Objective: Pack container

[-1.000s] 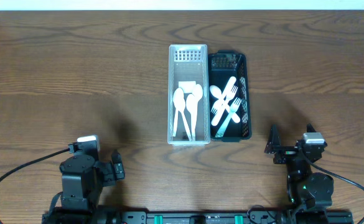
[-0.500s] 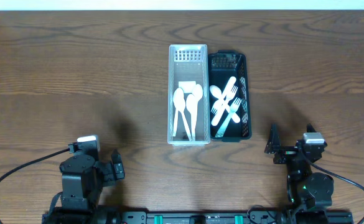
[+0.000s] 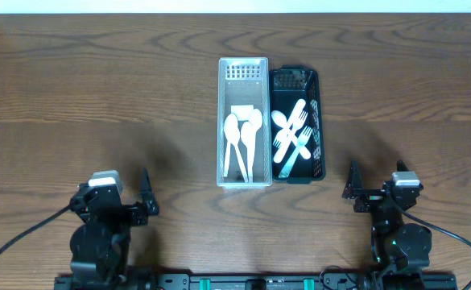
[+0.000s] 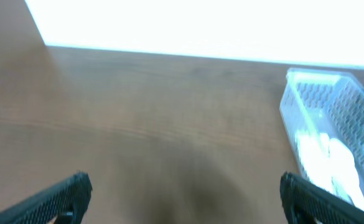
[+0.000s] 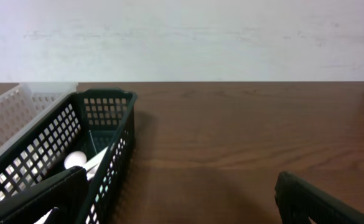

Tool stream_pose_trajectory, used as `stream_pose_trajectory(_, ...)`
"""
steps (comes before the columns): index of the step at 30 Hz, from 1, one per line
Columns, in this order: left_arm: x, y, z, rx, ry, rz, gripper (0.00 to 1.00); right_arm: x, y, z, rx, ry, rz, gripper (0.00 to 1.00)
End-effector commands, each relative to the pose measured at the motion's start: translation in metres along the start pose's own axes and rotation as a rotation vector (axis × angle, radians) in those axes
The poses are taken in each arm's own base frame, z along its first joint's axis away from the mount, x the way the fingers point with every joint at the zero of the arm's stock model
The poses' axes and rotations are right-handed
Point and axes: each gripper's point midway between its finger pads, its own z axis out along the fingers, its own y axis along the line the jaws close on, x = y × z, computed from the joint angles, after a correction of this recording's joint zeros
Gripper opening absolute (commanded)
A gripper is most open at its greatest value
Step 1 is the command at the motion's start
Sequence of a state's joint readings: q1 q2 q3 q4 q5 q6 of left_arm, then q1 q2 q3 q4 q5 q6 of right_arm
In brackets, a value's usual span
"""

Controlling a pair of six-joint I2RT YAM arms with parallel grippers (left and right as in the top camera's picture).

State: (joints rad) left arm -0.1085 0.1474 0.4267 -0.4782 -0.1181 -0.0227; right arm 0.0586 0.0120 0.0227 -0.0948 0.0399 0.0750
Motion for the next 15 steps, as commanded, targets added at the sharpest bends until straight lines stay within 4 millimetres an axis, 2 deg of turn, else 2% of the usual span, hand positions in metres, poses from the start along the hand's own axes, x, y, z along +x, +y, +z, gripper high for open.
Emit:
stream_pose_trajectory(1,0.008,-0.002,0.013,0.005,-0.076,0.080,0.98,0.002,0.003,0.000,-0.013,0.001,-0.009,0.99)
stream_pose_trajectory(5,0.006,-0.005,0.026,0.011,-0.210,0.088,0.98,0.002,0.003,0.000,-0.013,0.001,-0.010,0.99)
stream_pose_trajectory(9,0.001,-0.008,0.030,0.021,-0.328,0.094,0.98,0.002,0.003,0.000,-0.013,0.001,-0.010,0.99)
stream_pose_trajectory(12,0.005,-0.013,0.033,0.042,-0.353,0.139,0.98,0.002,0.003,0.000,-0.013,0.001,-0.009,0.99)
stream_pose_trajectory(15,0.019,-0.015,0.038,0.054,-0.308,0.159,0.98,0.002,0.003,0.000,-0.013,0.001,-0.009,0.99)
